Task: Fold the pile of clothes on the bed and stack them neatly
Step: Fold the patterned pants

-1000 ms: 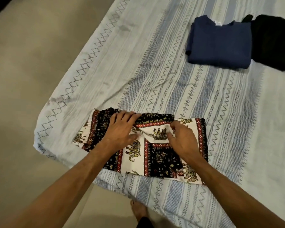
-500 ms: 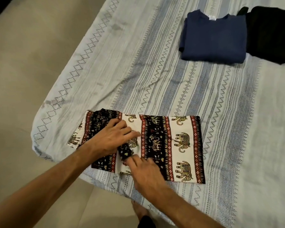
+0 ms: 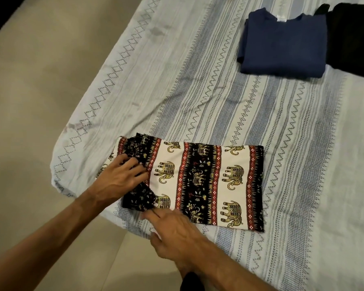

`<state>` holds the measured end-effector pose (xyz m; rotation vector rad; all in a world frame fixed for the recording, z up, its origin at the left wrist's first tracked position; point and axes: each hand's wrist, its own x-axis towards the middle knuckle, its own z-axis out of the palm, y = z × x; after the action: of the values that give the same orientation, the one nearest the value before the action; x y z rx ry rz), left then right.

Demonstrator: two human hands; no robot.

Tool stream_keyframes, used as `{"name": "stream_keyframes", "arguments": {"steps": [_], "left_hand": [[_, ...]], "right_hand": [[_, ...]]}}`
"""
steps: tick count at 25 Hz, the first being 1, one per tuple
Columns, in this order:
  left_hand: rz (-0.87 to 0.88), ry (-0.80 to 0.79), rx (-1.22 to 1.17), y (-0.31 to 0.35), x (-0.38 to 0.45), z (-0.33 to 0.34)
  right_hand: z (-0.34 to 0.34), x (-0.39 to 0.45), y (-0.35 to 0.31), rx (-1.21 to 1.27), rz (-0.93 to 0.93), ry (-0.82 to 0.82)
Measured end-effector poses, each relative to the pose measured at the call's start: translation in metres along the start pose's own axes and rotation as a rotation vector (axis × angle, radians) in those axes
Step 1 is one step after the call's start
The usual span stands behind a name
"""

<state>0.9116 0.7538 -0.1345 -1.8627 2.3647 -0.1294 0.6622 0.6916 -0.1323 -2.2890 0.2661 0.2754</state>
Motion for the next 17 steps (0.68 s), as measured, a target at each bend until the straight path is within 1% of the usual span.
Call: {"name": "stream_keyframes", "arguments": {"steps": [2, 3, 4, 5, 6, 7, 8, 9, 10, 11, 12, 13, 14, 16, 17], "left_hand": [[0.021, -0.055, -0.018, -0.004, -0.006, 0.002], [0.038, -0.101, -0.046, -0.006, -0.011, 0.002], [0.040, -0.140, -0.082, -0.007, -0.016, 0.002], [0.033, -0.151, -0.109, -0.006, -0.020, -0.002], [0.019, -0.133, -0.127, -0.002, -0.022, -0.007], [-0.020, -0.106, -0.160, 0.006, -0.022, -0.011], [-0.053, -0.077, -0.190, 0.016, -0.022, -0.015], [-0.070, -0.065, -0.226, 0.028, -0.020, -0.018], [-0.053, -0.070, -0.270, 0.040, -0.019, -0.018], [-0.017, -0.125, -0.326, 0.052, -0.019, -0.017], [0.011, -0.203, -0.369, 0.062, -0.022, -0.012], [0.019, -0.285, -0.388, 0.068, -0.027, -0.009], [0.006, -0.323, -0.380, 0.069, -0.032, -0.007], [-0.050, -0.295, -0.375, 0.067, -0.039, -0.006], [-0.091, -0.252, -0.386, 0.066, -0.041, -0.007]], "right_hand": [[-0.011, -0.007, 0.013, -0.060, -0.014, 0.085], [-0.018, -0.011, 0.023, -0.108, 0.014, 0.169], [-0.025, -0.015, 0.033, -0.136, 0.088, 0.290], [-0.033, -0.020, 0.045, -0.136, 0.225, 0.421], [-0.042, -0.024, 0.059, -0.113, 0.413, 0.537], [-0.051, -0.029, 0.074, -0.061, 0.633, 0.618], [-0.059, -0.034, 0.089, 0.008, 0.848, 0.658], [-0.067, -0.040, 0.103, 0.073, 1.010, 0.682], [-0.071, -0.046, 0.118, 0.125, 1.100, 0.705], [-0.075, -0.051, 0.131, 0.177, 1.132, 0.731], [-0.079, -0.055, 0.139, 0.242, 1.125, 0.758], [-0.083, -0.057, 0.145, 0.301, 1.104, 0.769], [-0.088, -0.058, 0.148, 0.309, 1.097, 0.756], [-0.098, -0.059, 0.157, 0.198, 1.135, 0.705], [-0.102, -0.059, 0.163, 0.221, 1.152, 0.708]]}}
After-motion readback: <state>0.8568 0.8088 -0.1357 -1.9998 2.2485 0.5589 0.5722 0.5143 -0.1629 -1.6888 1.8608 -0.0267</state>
